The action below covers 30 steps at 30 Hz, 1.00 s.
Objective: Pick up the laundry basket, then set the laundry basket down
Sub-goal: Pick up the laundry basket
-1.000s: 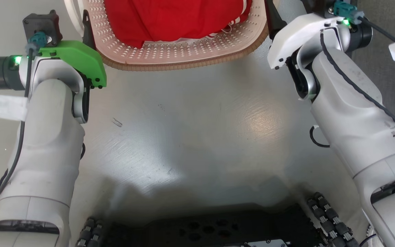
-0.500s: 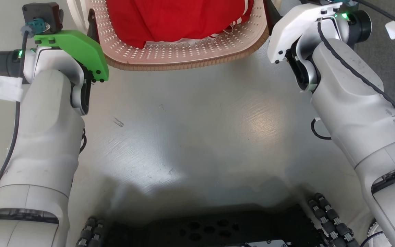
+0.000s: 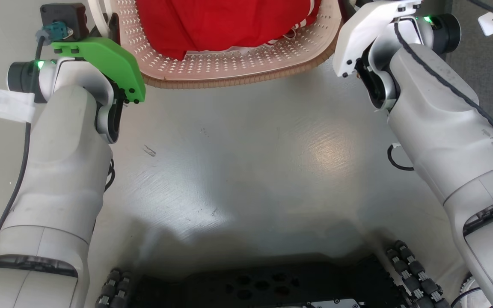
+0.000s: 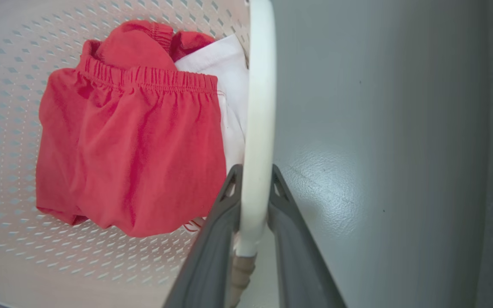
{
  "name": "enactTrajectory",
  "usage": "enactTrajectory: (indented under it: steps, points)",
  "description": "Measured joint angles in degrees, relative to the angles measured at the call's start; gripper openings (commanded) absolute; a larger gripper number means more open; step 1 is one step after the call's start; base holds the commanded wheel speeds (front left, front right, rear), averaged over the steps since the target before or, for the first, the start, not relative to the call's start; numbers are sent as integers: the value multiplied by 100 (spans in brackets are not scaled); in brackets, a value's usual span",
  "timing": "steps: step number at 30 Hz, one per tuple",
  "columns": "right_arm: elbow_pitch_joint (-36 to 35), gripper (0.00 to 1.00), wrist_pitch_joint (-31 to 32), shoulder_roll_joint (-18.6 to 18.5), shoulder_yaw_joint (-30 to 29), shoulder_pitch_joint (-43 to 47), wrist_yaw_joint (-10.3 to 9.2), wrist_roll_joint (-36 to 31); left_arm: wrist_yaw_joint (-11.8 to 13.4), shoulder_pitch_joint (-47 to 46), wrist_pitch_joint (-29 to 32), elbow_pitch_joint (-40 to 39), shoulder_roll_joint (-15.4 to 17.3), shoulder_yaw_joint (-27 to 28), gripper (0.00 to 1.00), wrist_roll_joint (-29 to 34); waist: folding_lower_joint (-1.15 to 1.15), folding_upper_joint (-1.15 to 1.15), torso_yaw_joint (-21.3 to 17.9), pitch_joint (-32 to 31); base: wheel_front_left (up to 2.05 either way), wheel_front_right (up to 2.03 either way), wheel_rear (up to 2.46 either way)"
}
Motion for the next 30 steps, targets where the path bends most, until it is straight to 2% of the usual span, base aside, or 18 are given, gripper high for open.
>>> enactTrajectory:
  steps: [15,30]
  points:
    - [236,0,-9,10,188,-44,-9,405,-5,-42,-245,277,-23,-292,0,-268,0,0,24,-148,0,0,0]
    - [454,0,-307,64,498,445,-5,750,1,272,-535,658,-62,-569,0,-622,0,0,32,-832,0,0,0]
